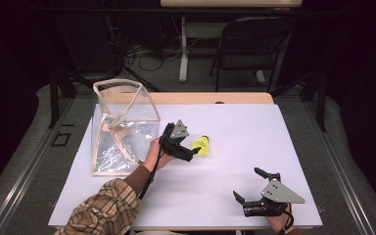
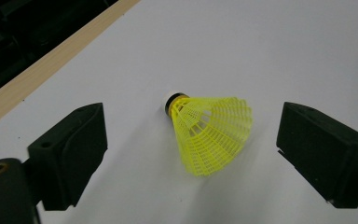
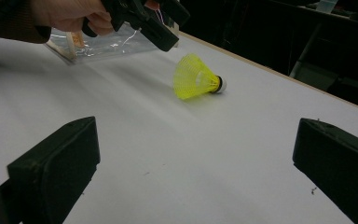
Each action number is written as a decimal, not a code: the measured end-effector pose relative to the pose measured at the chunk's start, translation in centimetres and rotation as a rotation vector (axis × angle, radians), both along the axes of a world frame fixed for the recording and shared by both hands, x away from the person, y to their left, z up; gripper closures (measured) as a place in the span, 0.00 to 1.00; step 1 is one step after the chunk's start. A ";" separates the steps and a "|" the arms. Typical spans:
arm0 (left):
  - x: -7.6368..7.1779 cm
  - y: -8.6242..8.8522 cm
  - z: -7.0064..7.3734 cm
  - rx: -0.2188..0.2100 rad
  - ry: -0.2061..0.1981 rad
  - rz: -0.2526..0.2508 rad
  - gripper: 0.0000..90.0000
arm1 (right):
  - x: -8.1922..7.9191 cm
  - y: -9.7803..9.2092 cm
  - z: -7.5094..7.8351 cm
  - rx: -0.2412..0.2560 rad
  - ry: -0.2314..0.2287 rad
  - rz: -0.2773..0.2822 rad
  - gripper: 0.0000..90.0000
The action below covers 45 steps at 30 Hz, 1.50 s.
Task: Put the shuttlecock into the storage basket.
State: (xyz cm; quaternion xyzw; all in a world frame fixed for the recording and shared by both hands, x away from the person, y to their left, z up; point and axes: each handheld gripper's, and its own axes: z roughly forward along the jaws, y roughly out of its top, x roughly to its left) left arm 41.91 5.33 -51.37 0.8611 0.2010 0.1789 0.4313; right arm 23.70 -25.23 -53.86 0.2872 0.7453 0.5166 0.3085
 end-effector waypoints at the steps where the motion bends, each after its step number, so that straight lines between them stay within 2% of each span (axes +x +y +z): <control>1: 0.1 -0.1 -0.1 0.004 0.003 0.004 0.12 | 0.0 0.0 0.0 0.001 0.000 0.000 0.00; 6: 0.4 -0.8 -0.5 0.056 0.003 0.015 0.24 | 0.0 0.0 0.0 0.000 0.001 0.000 0.00; 7: 0.4 -0.9 -0.5 0.064 -0.001 0.018 0.24 | 0.0 0.0 0.0 0.000 0.001 0.000 0.00; 8: 0.5 -1.0 -0.7 0.072 -0.002 0.024 0.30 | 0.0 0.0 0.0 -0.001 0.002 0.000 0.00; 9: 0.5 -1.2 -0.8 0.083 -0.002 0.023 0.30 | 0.0 0.0 0.0 -0.001 0.002 0.000 0.00; 14: 0.7 -1.8 -1.3 0.108 0.001 0.036 0.45 | 0.0 0.0 0.0 -0.001 0.002 0.000 0.00; 15: 0.8 -1.9 -1.3 0.114 0.003 0.034 0.45 | 0.0 0.0 0.0 -0.004 0.004 -0.001 0.00; 21: 0.9 -2.4 -1.7 0.109 0.009 0.035 0.54 | 0.0 0.0 0.0 -0.003 0.002 0.000 0.00; 27: 1.0 -2.9 -2.1 0.123 0.013 0.039 0.65 | 0.0 0.0 0.0 -0.002 0.003 -0.001 0.00; 45: 0.9 -3.3 -2.6 0.119 0.020 0.061 0.84 | 0.0 0.0 0.0 -0.004 0.004 -0.001 0.00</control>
